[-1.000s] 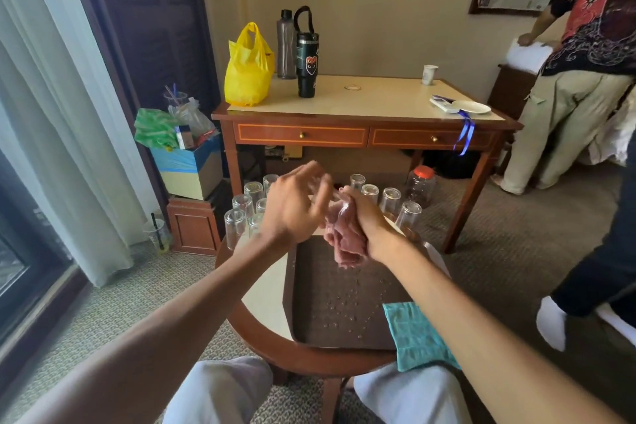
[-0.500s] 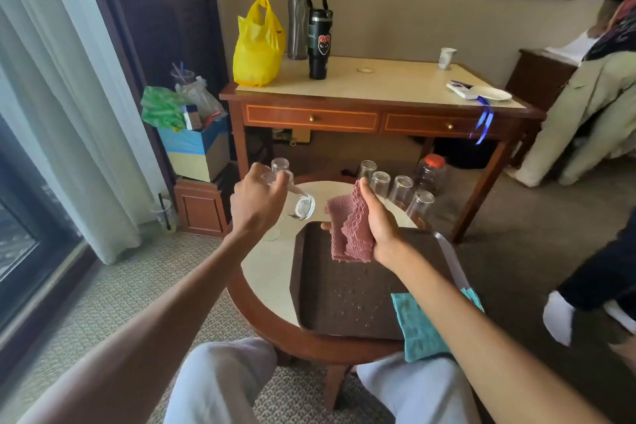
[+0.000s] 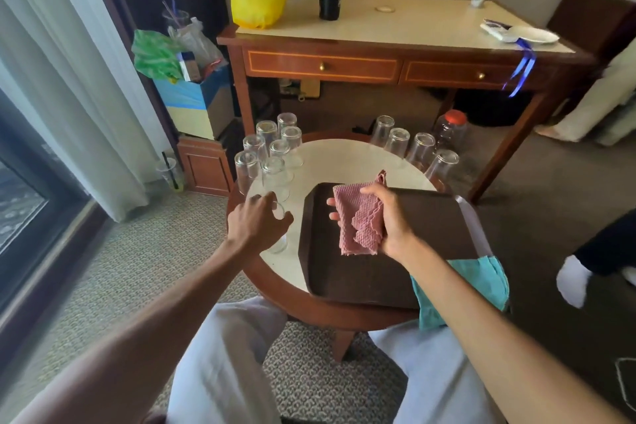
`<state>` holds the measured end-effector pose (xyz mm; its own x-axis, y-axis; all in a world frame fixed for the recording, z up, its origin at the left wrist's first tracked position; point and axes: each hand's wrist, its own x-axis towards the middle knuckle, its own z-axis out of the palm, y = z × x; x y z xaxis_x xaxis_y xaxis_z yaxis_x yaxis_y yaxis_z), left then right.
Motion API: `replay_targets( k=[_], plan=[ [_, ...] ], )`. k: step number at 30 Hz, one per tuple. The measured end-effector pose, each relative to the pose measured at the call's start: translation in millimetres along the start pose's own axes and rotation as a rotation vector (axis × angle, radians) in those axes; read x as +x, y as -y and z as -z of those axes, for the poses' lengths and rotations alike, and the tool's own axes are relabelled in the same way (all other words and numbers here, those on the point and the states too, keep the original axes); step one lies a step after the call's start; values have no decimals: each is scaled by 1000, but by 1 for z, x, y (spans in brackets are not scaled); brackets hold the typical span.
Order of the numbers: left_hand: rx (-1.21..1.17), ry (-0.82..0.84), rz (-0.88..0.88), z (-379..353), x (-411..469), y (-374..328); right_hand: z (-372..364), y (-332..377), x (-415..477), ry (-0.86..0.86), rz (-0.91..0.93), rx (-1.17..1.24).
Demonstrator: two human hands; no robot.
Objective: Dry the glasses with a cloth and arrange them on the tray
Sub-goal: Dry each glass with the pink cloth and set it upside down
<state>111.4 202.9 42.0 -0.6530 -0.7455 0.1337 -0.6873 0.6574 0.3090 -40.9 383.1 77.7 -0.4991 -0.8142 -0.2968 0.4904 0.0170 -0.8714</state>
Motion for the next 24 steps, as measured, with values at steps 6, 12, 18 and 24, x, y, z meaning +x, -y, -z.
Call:
replay_targets(
  k=[6,12,18,24],
  plan=[
    [99,95,-43,-8,1,4,1,-17,-1,86,-72,24],
    [-293,76,-59,32,11,-15,-2,-21,-7,204,-118,52],
    [-597,494,-113,57,7,-37,-19,-18,-23,348,-121,48],
    [-601,520,-147,66,-6,-54,-16,-16,-34,345,-79,71]
  ],
)
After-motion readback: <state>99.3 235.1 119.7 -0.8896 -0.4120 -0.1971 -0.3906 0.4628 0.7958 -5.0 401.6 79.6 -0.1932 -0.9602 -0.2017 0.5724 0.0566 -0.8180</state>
